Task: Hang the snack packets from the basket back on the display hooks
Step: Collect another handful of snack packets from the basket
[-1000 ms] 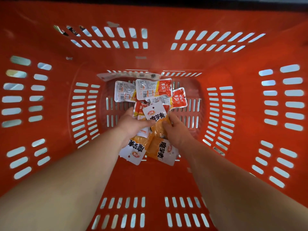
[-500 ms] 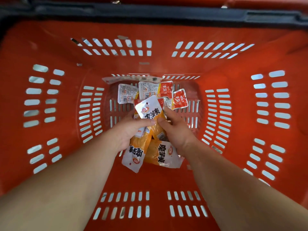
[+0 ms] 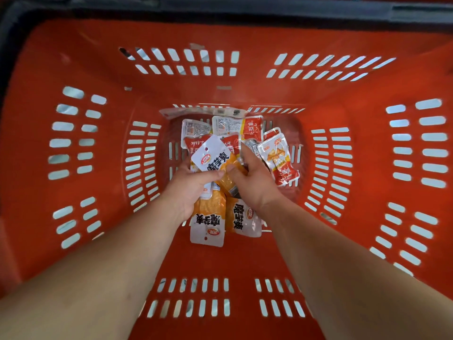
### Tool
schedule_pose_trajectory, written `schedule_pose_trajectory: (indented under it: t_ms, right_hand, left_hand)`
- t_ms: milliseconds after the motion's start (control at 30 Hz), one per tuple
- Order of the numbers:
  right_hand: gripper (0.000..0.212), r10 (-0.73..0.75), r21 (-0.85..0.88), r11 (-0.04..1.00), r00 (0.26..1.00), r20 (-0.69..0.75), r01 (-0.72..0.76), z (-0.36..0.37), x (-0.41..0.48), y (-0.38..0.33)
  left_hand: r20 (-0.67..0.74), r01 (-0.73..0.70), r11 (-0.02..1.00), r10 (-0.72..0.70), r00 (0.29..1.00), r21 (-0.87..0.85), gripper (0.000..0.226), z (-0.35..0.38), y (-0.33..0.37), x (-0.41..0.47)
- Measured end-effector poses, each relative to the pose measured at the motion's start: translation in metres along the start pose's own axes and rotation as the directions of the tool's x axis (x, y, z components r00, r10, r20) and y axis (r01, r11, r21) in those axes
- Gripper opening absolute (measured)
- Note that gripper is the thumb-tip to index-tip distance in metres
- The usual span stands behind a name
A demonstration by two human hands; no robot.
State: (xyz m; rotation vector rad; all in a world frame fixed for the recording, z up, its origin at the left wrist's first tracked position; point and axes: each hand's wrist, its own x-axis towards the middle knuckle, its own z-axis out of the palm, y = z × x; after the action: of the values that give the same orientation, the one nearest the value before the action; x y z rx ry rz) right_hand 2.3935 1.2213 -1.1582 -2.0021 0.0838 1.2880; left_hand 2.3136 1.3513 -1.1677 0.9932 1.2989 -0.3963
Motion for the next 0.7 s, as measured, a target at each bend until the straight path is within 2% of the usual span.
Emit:
schedule_pose_trajectory:
  t_ms: [133, 233, 333, 400, 467, 500, 600, 633, 700]
  right_hand:
    - [0.094, 0.03, -0.024, 0.999, 0.999, 0.036, -0.029, -0.001, 0.005, -0.005]
    - [0.107, -0.002, 0.134, 0.991, 0.998, 0.061, -0.006, -0.015, 0.01, -0.011]
    - [0.098, -0.019, 0.282, 0.959, 0.999, 0.033, 0.009, -0.025, 0.016, -0.017]
    - [0.082, 0.002, 0.272, 0.962, 1.0, -0.002, -0.002, -0.024, 0.016, -0.019]
    - [0.06, -0.022, 0.241, 0.97, 0.998, -0.059, 0.035, -0.021, 0.012, -0.019]
    - [0.055, -0.043, 0.247, 0.967, 0.996, -0.078, 0.061, -0.02, 0.008, -0.02]
    - [0.078, -0.086, 0.236, 0.966, 0.991, -0.099, 0.107, -0.017, 0.0, -0.02]
    - [0.08, -0.084, 0.212, 0.972, 0.99, -0.11, 0.106, -0.015, -0.001, -0.019]
    - [0.071, -0.072, 0.186, 0.978, 0.987, -0.145, 0.099, -0.011, -0.002, -0.015]
  left_hand:
    - [0.016, -0.067, 0.994, 0.066, 0.998, 0.082, 0.043, -0.007, 0.007, 0.001]
    - [0.071, -0.088, 0.986, 0.079, 0.994, 0.144, 0.043, -0.01, 0.013, -0.003]
    - [0.114, -0.077, 0.984, 0.059, 0.992, 0.162, 0.049, -0.007, 0.017, -0.005]
    - [0.092, -0.091, 0.988, 0.08, 0.993, 0.128, 0.053, 0.0, 0.019, -0.007]
    - [0.056, -0.103, 0.992, 0.099, 0.994, 0.072, 0.061, 0.008, 0.021, -0.008]
    - [0.045, -0.101, 0.993, 0.099, 0.994, 0.055, 0.062, 0.011, 0.021, -0.009]
    - [0.02, -0.089, 0.996, 0.089, 0.996, 0.022, 0.053, 0.017, 0.021, -0.012]
    - [0.017, -0.088, 0.996, 0.088, 0.996, 0.005, 0.052, 0.019, 0.021, -0.013]
    - [0.008, -0.091, 0.996, 0.091, 0.996, -0.022, 0.054, 0.021, 0.02, -0.014]
